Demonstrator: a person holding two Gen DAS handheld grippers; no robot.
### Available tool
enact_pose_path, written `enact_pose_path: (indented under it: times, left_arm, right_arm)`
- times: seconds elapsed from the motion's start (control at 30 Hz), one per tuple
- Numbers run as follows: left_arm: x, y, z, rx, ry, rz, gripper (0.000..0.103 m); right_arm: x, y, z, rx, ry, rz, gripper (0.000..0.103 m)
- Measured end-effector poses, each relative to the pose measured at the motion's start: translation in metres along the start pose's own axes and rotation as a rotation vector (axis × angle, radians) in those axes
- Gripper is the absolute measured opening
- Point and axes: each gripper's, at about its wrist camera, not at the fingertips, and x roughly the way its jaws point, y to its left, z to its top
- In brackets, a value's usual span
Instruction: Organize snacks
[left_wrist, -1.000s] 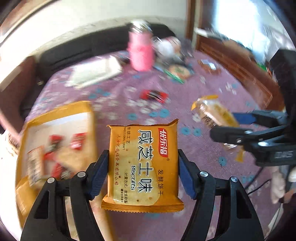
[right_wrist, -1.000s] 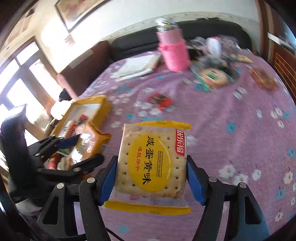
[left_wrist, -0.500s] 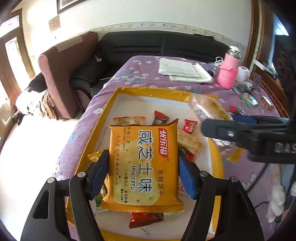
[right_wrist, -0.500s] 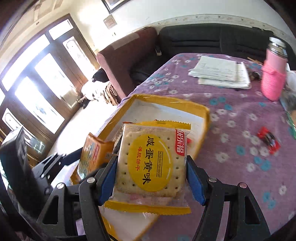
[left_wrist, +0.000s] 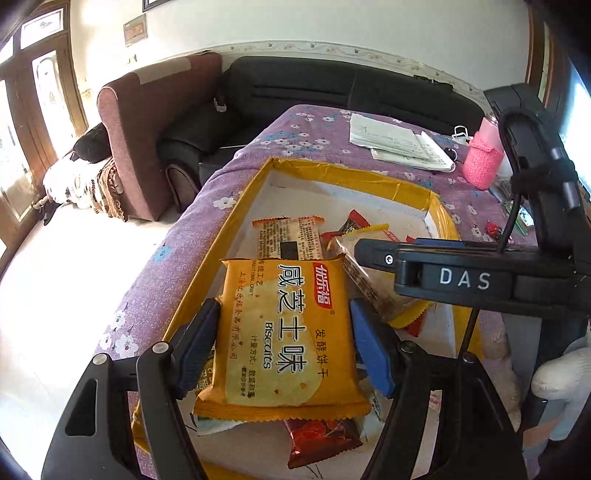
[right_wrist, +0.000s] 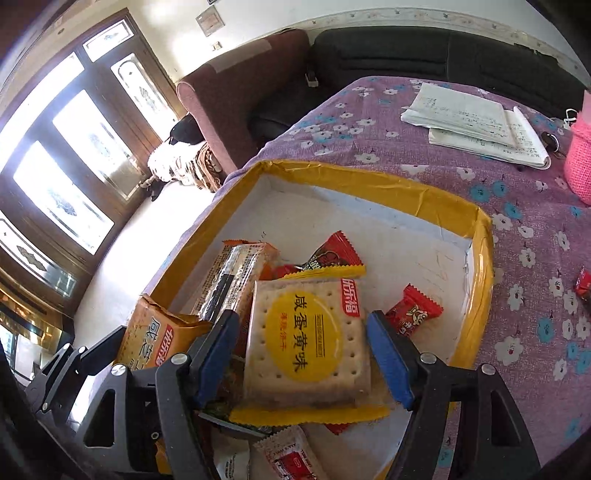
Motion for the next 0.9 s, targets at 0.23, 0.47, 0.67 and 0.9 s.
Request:
enact_pose_path:
  times: [0.23,0.47,0.67,0.9]
  left_arm:
    - [-0.024,-0.008,-0.002,0.019,-0.056,0.035,0.074]
    - [-0.057,-0.021,-0.008,0.017,-0.116,0.011,0.077]
    - [-0.093,-0.037,-0.020,0.028,-0.167,0.002,0.077]
    - [-0.145,-0.062,-0.037,0.066,-0.246,-0.005,0.077]
  right_arm:
    - [-0.041,-0.005,-0.012,0.005,-0.069,0.003,0.073]
    - [-0.098,-0.006,-0.044,-0.004,-0.141,0.021,0.074]
    - [-0.152,-0.009,-0.086,-0.010,-0.205,0.041,0.074]
    - [-0.242,-0.026,-0.147,-0.033,-0.344,-0.007,0.077]
